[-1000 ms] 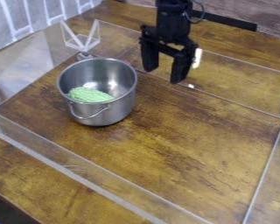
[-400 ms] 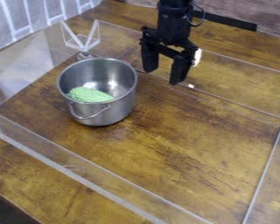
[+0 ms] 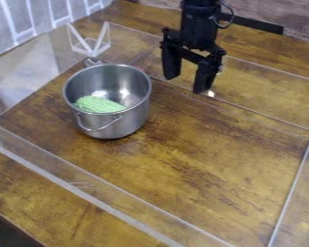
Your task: Put the green object in the silver pot
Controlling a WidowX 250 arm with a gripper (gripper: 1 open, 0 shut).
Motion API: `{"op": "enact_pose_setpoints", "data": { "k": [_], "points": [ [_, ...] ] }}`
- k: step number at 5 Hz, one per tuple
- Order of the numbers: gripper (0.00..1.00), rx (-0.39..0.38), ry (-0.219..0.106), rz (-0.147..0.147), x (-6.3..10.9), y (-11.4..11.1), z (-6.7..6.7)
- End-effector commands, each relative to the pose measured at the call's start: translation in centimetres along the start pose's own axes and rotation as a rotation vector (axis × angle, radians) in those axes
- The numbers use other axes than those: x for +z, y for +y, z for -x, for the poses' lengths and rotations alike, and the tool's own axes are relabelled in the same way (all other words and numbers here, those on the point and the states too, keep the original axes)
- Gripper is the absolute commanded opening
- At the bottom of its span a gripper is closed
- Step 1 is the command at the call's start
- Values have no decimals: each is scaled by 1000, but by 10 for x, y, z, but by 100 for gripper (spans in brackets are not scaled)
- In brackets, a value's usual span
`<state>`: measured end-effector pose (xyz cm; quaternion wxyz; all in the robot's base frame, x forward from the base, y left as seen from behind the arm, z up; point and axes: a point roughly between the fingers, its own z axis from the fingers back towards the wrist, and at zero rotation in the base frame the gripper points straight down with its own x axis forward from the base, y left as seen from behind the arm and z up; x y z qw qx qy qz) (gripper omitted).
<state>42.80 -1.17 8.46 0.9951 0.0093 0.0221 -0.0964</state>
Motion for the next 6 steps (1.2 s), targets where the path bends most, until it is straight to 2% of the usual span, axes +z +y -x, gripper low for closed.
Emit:
{"op": "enact_pose_setpoints", "data": {
  "k": [1, 6],
  "points": [
    [100, -11, -101, -9, 41, -2, -4],
    [100, -8, -95, 21, 44, 9, 1]
  ]
}}
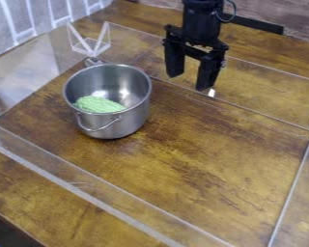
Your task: Put the green object in the silver pot
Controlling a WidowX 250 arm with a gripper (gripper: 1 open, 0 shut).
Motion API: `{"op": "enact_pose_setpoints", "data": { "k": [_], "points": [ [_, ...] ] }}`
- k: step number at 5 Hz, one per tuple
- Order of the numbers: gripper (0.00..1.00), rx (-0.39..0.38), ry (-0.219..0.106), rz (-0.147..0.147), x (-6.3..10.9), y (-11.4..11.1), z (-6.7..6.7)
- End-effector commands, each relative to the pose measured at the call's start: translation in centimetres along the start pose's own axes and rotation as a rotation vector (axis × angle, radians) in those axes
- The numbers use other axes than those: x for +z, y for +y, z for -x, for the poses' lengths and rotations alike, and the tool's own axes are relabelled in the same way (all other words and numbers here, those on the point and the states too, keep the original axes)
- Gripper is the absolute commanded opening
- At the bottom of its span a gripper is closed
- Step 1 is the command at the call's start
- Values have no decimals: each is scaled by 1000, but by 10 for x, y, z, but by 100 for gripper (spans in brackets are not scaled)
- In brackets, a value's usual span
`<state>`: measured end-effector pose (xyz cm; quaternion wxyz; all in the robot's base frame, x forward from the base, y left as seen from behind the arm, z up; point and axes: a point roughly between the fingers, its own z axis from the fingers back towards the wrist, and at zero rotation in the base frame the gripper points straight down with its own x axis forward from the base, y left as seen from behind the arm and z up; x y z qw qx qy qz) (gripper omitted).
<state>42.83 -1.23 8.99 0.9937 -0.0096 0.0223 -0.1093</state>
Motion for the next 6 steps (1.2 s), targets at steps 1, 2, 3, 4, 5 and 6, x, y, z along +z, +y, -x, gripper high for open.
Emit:
{"op": "enact_pose_setpoints", "data": {
  "k": [1, 2, 3, 4, 5, 6],
  "points": [
    [100, 16, -89, -15, 36, 11, 3],
    [100, 11, -86, -18, 36, 7, 6],
    [100, 18, -82, -24, 39, 3, 6],
    [100, 14, -79, -17, 35, 7, 2],
    [100, 11, -75, -10, 31, 10, -2],
    [100, 13, -69, 1, 23, 12, -3]
  ]
}}
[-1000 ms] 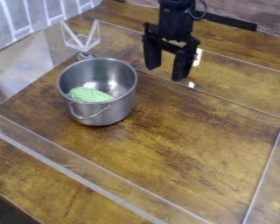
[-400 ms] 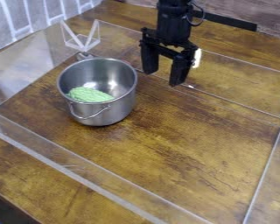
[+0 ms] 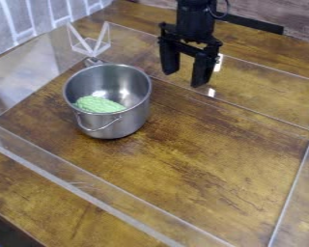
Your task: Put the green object in the silver pot
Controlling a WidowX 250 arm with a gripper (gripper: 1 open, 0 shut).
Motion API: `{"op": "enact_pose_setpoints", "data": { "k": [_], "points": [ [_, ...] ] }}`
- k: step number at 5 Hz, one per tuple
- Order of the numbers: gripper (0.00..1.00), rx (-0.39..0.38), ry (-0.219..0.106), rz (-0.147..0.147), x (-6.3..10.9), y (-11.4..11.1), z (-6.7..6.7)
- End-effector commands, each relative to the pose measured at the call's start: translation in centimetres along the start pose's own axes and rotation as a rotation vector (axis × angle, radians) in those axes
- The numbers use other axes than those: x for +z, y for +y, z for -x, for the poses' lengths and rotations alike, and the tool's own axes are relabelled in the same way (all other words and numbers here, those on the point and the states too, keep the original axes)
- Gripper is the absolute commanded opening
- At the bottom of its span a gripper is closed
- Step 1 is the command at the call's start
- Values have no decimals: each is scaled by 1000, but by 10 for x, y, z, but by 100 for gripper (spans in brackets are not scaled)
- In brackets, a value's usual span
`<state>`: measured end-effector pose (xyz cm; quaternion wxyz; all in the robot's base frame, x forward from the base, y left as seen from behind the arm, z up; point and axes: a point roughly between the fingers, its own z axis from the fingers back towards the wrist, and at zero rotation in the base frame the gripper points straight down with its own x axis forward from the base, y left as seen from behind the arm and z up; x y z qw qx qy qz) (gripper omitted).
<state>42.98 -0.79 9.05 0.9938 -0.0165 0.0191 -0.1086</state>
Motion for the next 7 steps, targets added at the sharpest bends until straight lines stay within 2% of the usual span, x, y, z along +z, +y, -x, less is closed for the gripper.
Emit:
{"op": "enact_pose_setpoints", "data": {
  "k": [1, 2, 3, 4, 7],
  "points": [
    [100, 14, -52, -2, 12, 9, -2],
    [100, 16, -37, 4, 3, 11, -1],
    [100, 12, -24, -8, 1, 15, 0],
    [100, 7, -33, -16, 6, 11, -1],
    [100, -26, -100, -27, 36, -2, -8]
  ]
}}
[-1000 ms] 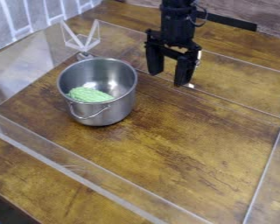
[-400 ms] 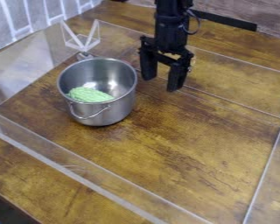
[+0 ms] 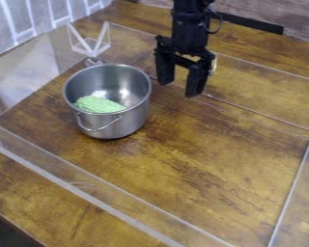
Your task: Put the green object in the silver pot
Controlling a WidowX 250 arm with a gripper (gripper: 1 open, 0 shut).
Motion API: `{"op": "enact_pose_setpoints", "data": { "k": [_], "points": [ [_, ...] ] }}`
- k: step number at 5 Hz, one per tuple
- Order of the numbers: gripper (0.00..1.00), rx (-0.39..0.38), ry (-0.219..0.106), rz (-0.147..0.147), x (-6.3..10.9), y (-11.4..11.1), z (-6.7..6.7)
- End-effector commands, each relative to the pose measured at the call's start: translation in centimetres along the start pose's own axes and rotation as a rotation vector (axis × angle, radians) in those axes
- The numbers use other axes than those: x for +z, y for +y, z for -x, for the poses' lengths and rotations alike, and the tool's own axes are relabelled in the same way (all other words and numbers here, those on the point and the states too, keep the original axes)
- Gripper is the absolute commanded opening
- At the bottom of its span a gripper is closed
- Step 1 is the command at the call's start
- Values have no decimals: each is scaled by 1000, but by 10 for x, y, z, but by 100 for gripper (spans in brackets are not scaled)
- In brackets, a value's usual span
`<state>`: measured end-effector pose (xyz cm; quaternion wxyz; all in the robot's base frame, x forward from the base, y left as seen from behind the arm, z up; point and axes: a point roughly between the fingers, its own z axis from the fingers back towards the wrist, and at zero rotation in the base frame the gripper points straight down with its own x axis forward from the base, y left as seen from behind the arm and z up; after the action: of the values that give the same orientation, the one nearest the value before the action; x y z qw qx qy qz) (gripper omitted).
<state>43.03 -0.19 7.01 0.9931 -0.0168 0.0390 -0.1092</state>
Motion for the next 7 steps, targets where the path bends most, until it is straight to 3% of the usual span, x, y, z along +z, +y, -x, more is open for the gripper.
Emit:
{"op": "enact_pose_setpoints", "data": {
  "k": [1, 3, 7],
  "points": [
    [100, -34, -155, -33, 63, -13, -6],
    [100, -37, -149, -45, 66, -5, -5],
    [100, -4, -98, -41, 46, 8, -2]
  ]
}}
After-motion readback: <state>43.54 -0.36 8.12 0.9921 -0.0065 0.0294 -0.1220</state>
